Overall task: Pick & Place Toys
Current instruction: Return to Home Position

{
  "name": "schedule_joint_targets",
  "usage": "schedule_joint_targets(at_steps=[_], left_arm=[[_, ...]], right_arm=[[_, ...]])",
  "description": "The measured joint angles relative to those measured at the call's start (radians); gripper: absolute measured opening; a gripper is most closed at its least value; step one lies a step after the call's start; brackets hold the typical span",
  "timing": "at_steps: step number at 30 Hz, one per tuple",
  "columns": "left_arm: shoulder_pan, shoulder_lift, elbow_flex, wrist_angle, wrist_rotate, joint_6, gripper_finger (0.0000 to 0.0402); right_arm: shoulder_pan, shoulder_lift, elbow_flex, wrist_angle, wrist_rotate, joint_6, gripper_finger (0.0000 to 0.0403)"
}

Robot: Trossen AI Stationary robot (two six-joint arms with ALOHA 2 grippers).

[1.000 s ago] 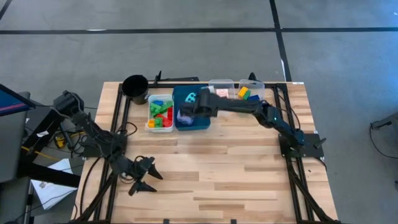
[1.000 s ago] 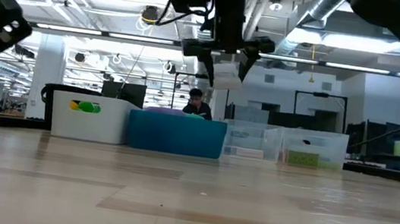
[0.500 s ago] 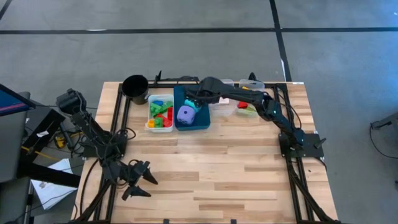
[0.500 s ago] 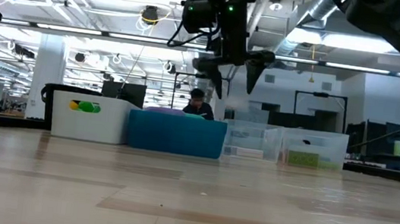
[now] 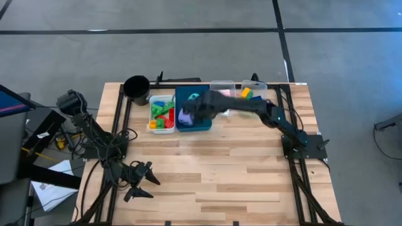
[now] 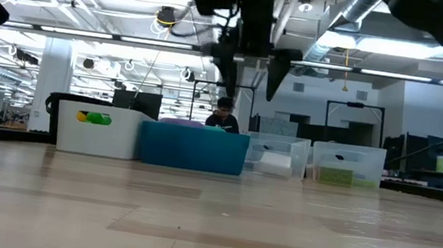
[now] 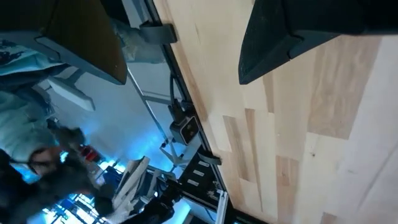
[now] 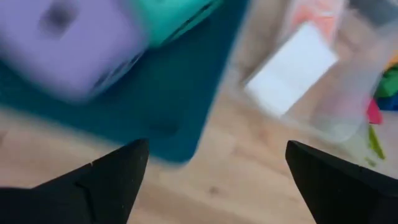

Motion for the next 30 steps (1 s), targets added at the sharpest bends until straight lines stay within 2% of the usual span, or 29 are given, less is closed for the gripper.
schedule_joint_targets(at_steps=[7,11,14,16,18,22,24,27,30], left_arm=[[0.054,0.000,0.000,0.034,0.000,0.006,0.0301],[0.096,0.000,0.000,0.077,0.000,0.004,0.0301],[0.115,0.000,0.000,0.149,-0.001,-0.011,0.0301],[0.119,0.000,-0.001,0.246,0.000,-0.013,0.0301],[0.129,0.000,-0.001,0.406,0.014,0.056,0.0301],[0.164,0.000,-0.001,0.696,0.153,0.299,0.0301],[0.180,0.000,0.007,0.789,0.205,0.403,0.0301],[0.213,-0.012,0.026,0.815,0.211,0.524,0.0301],[0.254,-0.052,0.048,0.706,0.165,0.573,0.0301]], right_arm=[[0.272,-0.012,-0.001,0.000,0.090,-0.028,0.0375],[0.450,-0.010,-0.001,0.000,0.118,0.041,0.0375],[0.582,-0.010,-0.001,0.000,0.177,0.119,0.0375],[0.670,-0.010,-0.001,0.000,0.267,0.184,0.0375],[0.756,-0.010,-0.001,0.000,0.386,0.261,0.0375],[0.905,-0.010,-0.001,0.000,0.596,0.399,0.0375],[0.961,-0.010,-0.001,0.000,0.676,0.425,0.0376],[1.018,-0.010,-0.001,0.000,0.820,0.430,0.0376],[1.044,-0.010,-0.004,0.001,1.009,0.393,0.0376]])
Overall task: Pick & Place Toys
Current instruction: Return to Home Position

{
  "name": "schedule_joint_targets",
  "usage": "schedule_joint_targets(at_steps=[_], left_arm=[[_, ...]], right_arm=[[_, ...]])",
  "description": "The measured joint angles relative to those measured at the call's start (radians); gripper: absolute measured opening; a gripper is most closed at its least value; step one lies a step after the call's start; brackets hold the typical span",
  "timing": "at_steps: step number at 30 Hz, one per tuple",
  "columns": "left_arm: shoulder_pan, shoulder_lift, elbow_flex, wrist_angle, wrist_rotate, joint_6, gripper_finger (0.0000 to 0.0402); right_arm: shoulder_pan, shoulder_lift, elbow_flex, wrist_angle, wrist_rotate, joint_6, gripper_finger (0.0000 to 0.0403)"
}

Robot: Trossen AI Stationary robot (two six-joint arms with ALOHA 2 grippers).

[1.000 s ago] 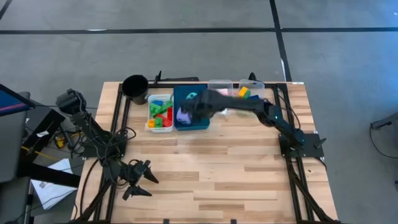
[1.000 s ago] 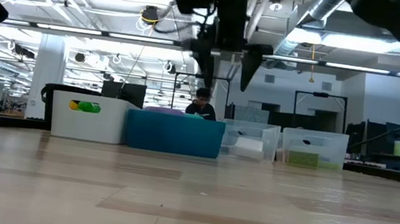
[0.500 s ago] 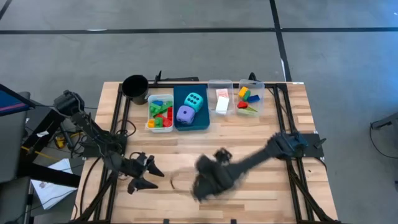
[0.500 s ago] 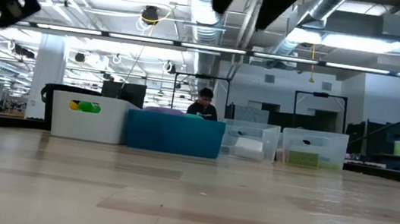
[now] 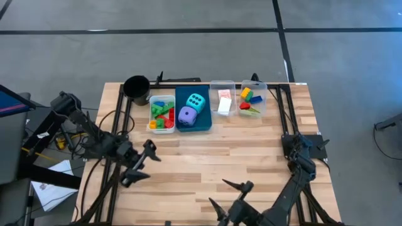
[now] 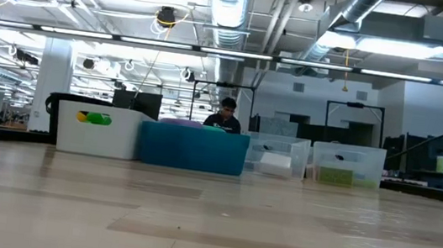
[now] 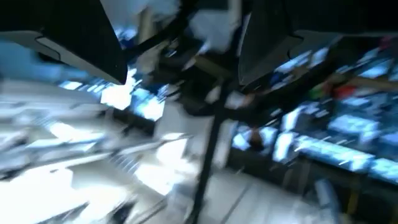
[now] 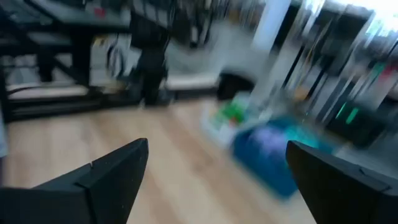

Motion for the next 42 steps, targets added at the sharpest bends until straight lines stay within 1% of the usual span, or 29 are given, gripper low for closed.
schedule_joint_targets(at_steps=[2,3,5,7,10,12,14,16,18,19,21,22,23,26,29,31,33,34,39,42], left_arm=[[0.029,-0.045,0.013,-0.136,-0.046,0.005,0.0301],[0.043,-0.077,0.020,-0.211,-0.067,0.006,0.0301],[0.077,-0.144,0.041,-0.370,-0.087,0.006,0.0301],[0.110,-0.216,0.067,-0.510,-0.093,0.006,0.0301],[0.157,-0.327,0.112,-0.685,-0.094,0.014,0.0301],[0.185,-0.393,0.136,-0.796,-0.094,0.040,0.0301],[0.208,-0.446,0.156,-0.889,-0.094,0.050,0.0301],[0.230,-0.493,0.167,-0.965,-0.095,0.055,0.0301],[0.249,-0.527,0.167,-1.024,-0.101,0.055,0.0301],[0.259,-0.541,0.167,-1.052,-0.106,0.055,0.0301],[0.277,-0.561,0.167,-1.110,-0.120,0.055,0.0301],[0.286,-0.566,0.167,-1.138,-0.128,0.054,0.0301],[0.296,-0.568,0.167,-1.160,-0.134,0.053,0.0301],[0.324,-0.566,0.167,-1.205,-0.139,0.050,0.0301],[0.348,-0.556,0.167,-1.210,-0.140,0.036,0.0301],[0.357,-0.552,0.167,-1.216,-0.139,0.034,0.0301],[0.364,-0.553,0.167,-1.238,-0.133,0.035,0.0301],[0.369,-0.553,0.167,-1.258,-0.131,0.034,0.0301],[0.399,-0.557,0.103,-1.245,-0.130,0.002,0.0301],[0.424,-0.565,0.036,-1.207,-0.130,-0.049,0.0301]], right_arm=[[-0.006,0.000,-0.020,-0.001,0.091,-0.061,0.0376],[-0.018,0.000,-0.038,0.000,0.109,-0.094,0.0376],[-0.044,-0.024,-0.101,0.000,0.098,-0.145,0.0375],[-0.082,-0.088,-0.196,0.001,0.032,-0.153,0.0374],[-0.139,-0.231,-0.420,0.000,-0.085,-0.090,0.0373],[-0.173,-0.332,-0.603,-0.001,-0.136,-0.015,0.0373],[-0.194,-0.448,-0.793,0.016,-0.153,0.070,0.0373],[-0.203,-0.576,-0.987,0.103,-0.154,0.139,0.0374],[-0.197,-0.712,-1.189,0.275,-0.155,0.153,0.0376],[-0.192,-0.782,-1.292,0.401,-0.155,0.133,0.0377],[-0.183,-0.917,-1.485,0.694,-0.159,0.051,0.0378],[-0.178,-0.983,-1.582,0.862,-0.173,-0.014,0.0378],[-0.175,-1.043,-1.678,1.049,-0.195,-0.100,0.0378],[-0.198,-1.174,-1.932,1.641,-0.286,-0.441,0.0378],[-0.260,-1.235,-2.142,2.194,-0.431,-0.762,0.0378],[-0.318,-1.245,-2.243,2.463,-0.557,-0.902,0.0378],[-0.379,-1.246,-2.318,2.639,-0.682,-0.979,0.0378],[-0.412,-1.243,-2.325,2.670,-0.728,-0.997,0.0378],[-0.533,-1.232,-2.300,2.663,-0.947,-1.035,0.0378],[-0.589,-1.215,-2.297,2.655,-1.001,-1.038,0.0378]])
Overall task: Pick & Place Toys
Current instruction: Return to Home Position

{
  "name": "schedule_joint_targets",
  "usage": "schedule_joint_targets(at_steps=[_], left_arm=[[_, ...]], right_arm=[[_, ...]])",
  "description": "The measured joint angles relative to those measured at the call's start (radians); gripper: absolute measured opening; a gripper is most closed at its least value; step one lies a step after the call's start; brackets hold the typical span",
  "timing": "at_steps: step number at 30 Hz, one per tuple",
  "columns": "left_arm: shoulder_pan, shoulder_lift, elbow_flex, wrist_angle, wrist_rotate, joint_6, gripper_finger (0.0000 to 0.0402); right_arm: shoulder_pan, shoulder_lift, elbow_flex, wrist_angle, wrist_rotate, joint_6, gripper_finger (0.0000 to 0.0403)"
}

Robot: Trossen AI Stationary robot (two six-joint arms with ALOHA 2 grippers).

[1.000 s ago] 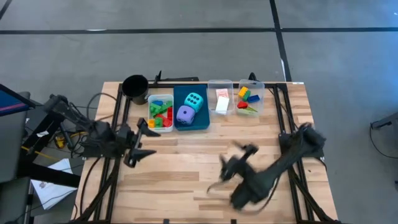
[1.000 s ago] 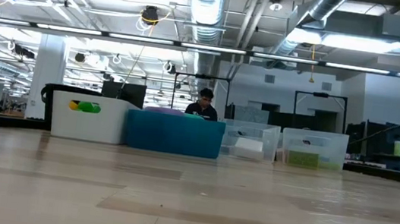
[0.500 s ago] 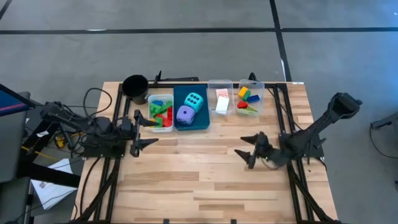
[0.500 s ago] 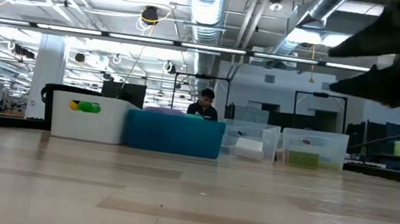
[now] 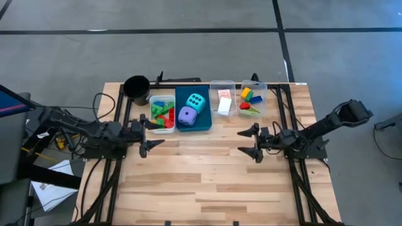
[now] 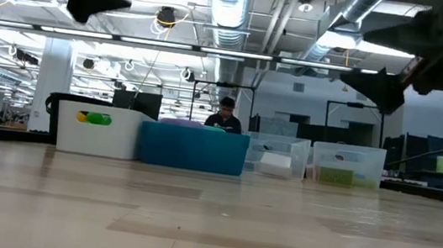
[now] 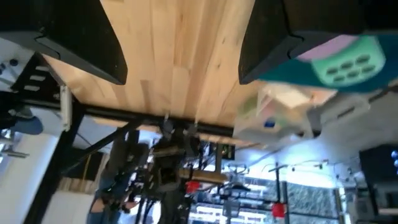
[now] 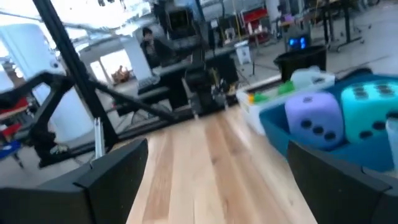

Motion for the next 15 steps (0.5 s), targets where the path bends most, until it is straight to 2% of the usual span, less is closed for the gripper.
schedule_joint_targets(at_steps=[6,15], left_arm=[[0.033,-0.072,-0.125,0.051,0.003,-0.096,0.0301],[0.032,-0.236,-0.290,0.078,0.018,-0.155,0.0301]], right_arm=[[-0.071,0.011,0.032,0.010,-0.015,-0.017,0.0378],[-0.120,0.011,0.032,-0.007,-0.013,-0.014,0.0378]])
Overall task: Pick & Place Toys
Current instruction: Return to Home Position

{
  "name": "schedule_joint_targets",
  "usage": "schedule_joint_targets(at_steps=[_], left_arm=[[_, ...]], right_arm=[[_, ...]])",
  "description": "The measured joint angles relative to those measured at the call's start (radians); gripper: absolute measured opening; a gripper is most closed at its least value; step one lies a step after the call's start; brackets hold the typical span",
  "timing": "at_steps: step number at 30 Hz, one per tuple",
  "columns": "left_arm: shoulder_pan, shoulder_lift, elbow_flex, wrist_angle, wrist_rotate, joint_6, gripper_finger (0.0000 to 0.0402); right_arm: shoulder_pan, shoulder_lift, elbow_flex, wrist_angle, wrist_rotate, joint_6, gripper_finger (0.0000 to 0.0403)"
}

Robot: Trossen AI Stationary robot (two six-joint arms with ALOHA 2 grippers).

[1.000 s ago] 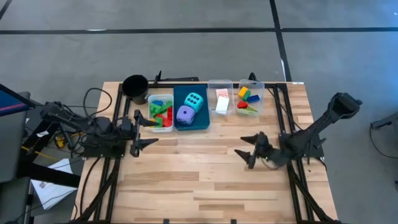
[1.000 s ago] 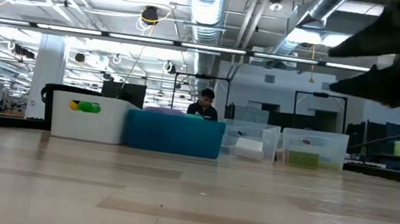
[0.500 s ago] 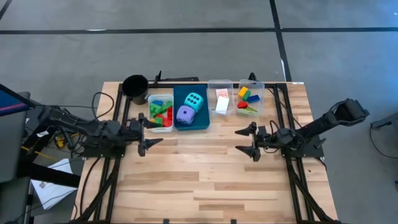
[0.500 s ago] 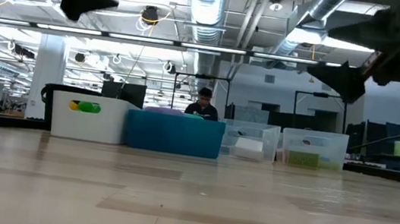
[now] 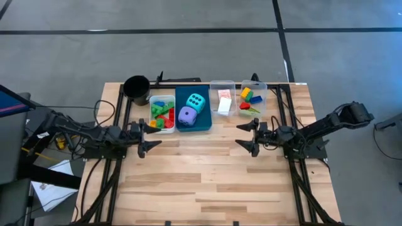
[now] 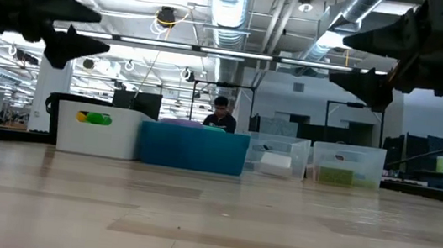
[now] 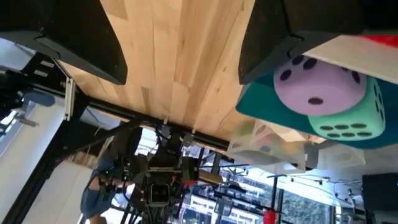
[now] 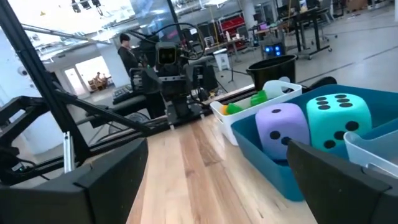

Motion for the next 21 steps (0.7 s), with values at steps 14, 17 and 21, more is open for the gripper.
schedule_joint_targets(at_steps=[14,17,21], left_arm=[[0.001,-0.032,-0.019,-0.010,0.000,-0.003,0.0301],[0.001,-0.032,-0.019,-0.010,-0.001,-0.003,0.0301],[0.001,-0.032,-0.019,-0.010,-0.005,-0.003,0.0301]], right_arm=[[-0.012,0.000,0.000,-0.001,0.001,0.000,0.0378],[-0.012,0.000,0.000,-0.001,0.001,0.000,0.0378],[-0.011,0.000,0.000,-0.001,0.001,0.000,0.0378]])
